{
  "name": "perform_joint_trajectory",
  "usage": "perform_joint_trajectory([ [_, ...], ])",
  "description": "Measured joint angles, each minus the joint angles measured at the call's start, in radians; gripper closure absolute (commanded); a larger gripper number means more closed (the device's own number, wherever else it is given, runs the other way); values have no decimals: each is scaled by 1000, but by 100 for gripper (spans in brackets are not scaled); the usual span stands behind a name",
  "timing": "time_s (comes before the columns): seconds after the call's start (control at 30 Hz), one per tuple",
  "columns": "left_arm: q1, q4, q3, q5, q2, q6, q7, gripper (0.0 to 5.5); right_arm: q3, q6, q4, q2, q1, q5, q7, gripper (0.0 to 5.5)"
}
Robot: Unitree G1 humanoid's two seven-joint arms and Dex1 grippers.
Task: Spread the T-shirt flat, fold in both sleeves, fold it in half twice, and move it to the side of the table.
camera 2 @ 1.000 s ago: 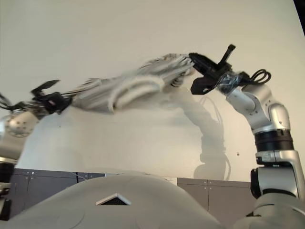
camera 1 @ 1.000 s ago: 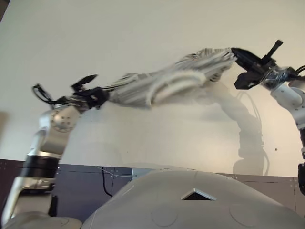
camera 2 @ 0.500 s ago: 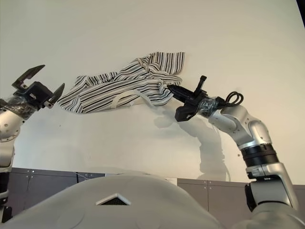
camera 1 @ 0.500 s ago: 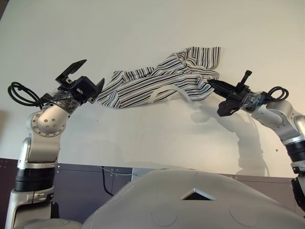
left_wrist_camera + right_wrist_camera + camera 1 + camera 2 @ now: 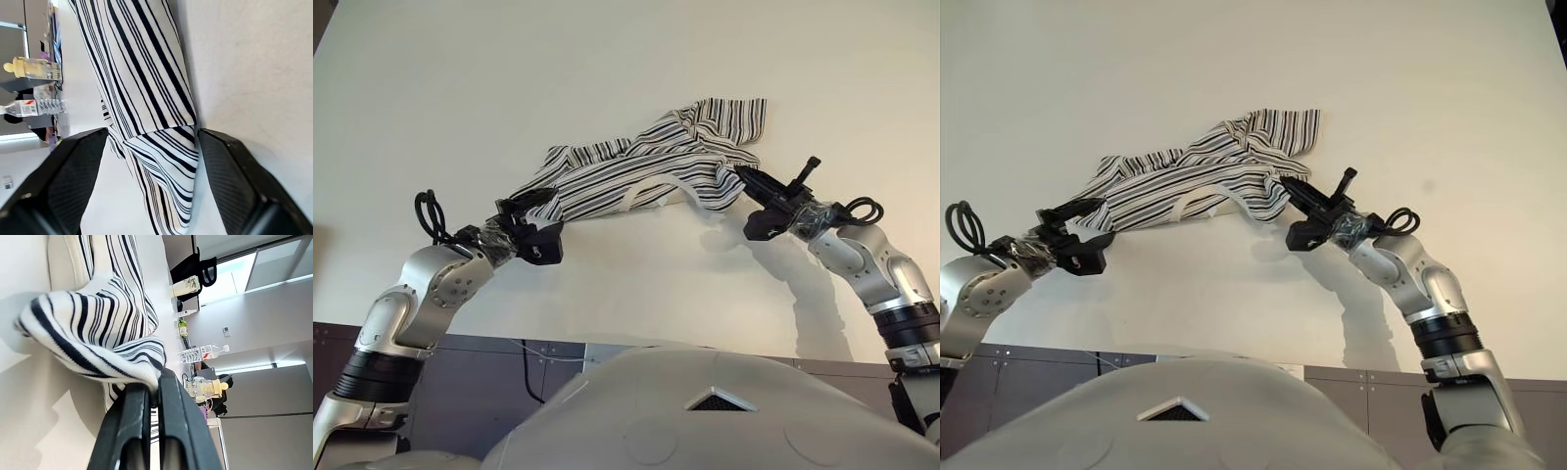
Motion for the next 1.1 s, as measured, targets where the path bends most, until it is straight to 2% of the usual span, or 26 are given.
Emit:
perform_joint_trajectory([
  [0.3,9,27,-47,169,-102,69,216,208,11,32,0,39,0,1,-1,537],
  [0.6,74,64,-94,288,-164,97,454,367,12,34,5,43,0,1,-6,540],
  [0.8,42,107,-113,319,-172,88,562,425,16,33,20,46,-11,1,-10,540],
  [1.1,26,113,-114,273,-142,55,564,510,14,35,20,46,-11,5,-10,540],
])
